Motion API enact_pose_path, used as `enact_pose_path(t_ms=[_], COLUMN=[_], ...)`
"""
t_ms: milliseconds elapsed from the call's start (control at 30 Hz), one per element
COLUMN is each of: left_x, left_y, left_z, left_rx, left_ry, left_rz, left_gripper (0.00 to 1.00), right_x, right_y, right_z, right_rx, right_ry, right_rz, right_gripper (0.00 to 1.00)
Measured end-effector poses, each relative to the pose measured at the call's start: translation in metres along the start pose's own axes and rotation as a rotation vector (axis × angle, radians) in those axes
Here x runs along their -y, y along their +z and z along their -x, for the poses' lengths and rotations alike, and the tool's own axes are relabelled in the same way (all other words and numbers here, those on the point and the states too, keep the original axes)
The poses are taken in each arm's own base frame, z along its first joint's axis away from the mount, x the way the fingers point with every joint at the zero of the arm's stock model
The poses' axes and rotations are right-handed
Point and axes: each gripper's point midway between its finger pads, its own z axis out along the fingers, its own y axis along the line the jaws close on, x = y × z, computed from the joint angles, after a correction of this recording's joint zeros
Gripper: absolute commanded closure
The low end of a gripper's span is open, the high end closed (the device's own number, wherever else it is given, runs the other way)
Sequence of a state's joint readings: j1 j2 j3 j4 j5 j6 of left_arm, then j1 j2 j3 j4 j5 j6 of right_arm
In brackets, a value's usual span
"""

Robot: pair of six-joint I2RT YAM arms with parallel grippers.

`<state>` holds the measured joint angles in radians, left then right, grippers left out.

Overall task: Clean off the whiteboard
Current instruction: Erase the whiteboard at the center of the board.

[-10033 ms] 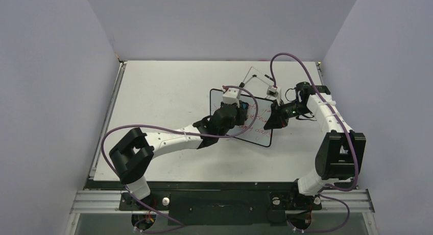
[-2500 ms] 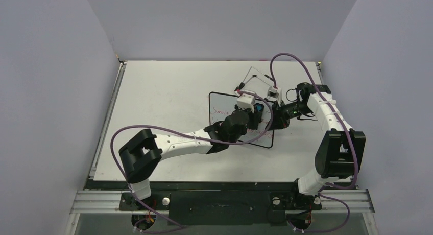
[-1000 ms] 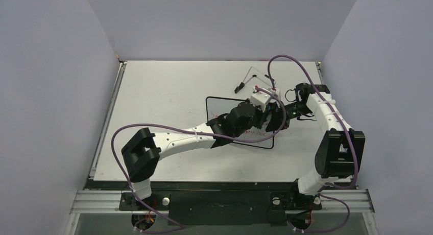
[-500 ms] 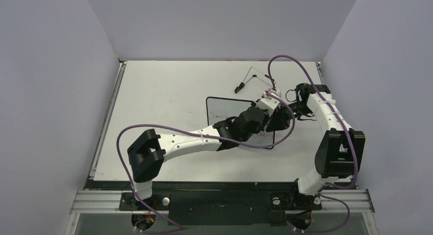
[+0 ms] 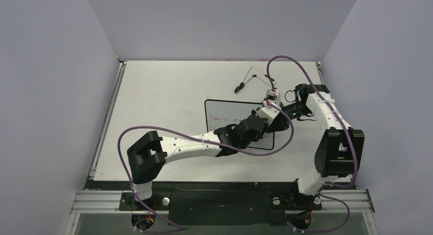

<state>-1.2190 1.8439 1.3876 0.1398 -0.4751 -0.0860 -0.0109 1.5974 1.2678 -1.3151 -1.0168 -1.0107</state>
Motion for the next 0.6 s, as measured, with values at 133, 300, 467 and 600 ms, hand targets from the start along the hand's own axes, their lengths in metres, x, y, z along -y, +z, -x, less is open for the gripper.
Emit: enact_pose_path(t_ms=[133, 300, 467, 600], left_x=[0.001, -0.001, -0.005, -0.011], left_y=[-0.002, -0.006, -0.011, -0.014], left_z=[-0.004, -0.009, -0.023, -0.027], left_rx=[-0.001, -0.015, -0.064, -0.093], left_ry=[-0.003, 0.004, 0.028, 0.038], left_rz=[0.0, 0.0, -0.002, 0.009], left_gripper=[1.0, 1.0, 1.0, 1.0], right_x=[-0.001, -0.002, -0.003, -0.003], right_y=[0.0, 0.002, 0.003, 0.004], right_z=[0.0, 0.0, 0.001, 0.002], right_rx=[-0.001, -0.005, -0.007, -0.008], right_ry=[-0.003, -0.008, -0.016, -0.028], right_rz=[0.002, 0.01, 0.014, 0.015], right_gripper=[1.0, 1.0, 1.0, 1.0])
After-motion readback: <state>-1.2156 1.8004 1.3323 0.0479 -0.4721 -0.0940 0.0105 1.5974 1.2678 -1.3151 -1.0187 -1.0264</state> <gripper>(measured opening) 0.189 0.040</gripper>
